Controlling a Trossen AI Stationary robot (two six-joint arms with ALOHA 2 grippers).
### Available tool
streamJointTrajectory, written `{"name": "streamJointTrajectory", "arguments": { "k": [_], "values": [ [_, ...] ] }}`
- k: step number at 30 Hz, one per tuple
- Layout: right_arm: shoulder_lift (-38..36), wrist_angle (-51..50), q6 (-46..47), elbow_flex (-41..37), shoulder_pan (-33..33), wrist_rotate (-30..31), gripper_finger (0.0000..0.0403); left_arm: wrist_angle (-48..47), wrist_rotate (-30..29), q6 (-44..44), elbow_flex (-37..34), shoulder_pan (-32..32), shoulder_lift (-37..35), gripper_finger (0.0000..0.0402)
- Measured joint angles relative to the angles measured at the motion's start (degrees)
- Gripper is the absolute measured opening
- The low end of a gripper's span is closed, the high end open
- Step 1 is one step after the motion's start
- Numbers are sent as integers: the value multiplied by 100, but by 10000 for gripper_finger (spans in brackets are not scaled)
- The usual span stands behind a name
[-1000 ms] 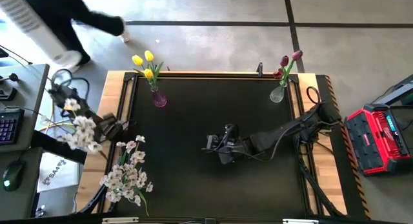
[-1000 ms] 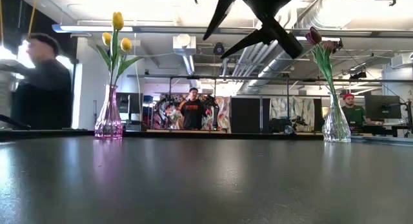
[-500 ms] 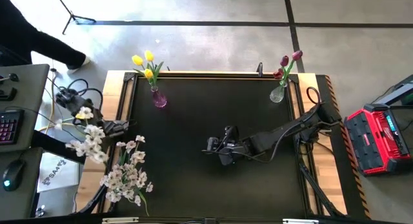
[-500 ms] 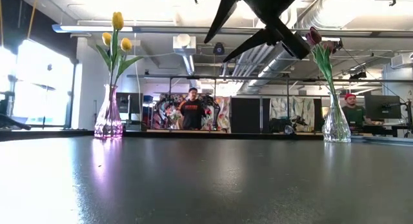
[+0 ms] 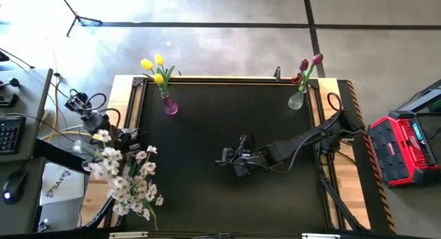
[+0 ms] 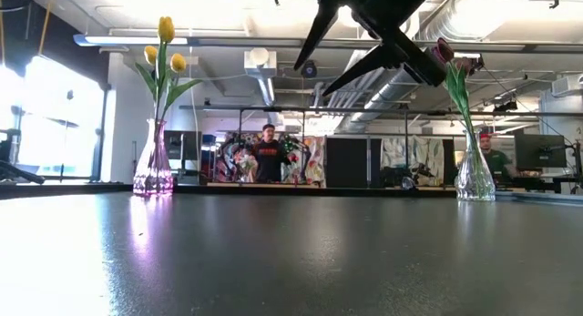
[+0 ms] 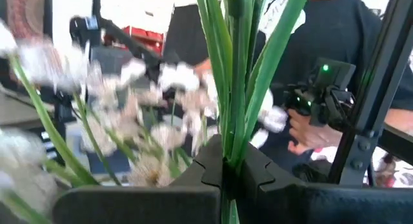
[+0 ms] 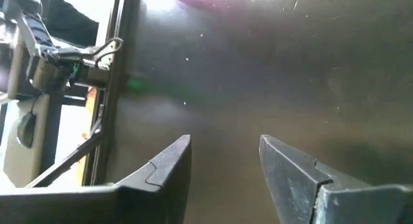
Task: Sort flowers into vase by color
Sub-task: Put the white flowers into the bottom transparent vase
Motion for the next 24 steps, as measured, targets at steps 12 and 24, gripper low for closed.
{"name": "streamJointTrajectory", "arguments": {
  "k": [12, 24],
  "values": [
    [-4, -131, 0, 0, -12, -249, 172, 83, -323, -222, -280, -259, 0, 8],
    [-4, -170, -202, 0, -211, -648, 172, -259, -515, -606, -278, -257, 0, 79]
  ]
}}
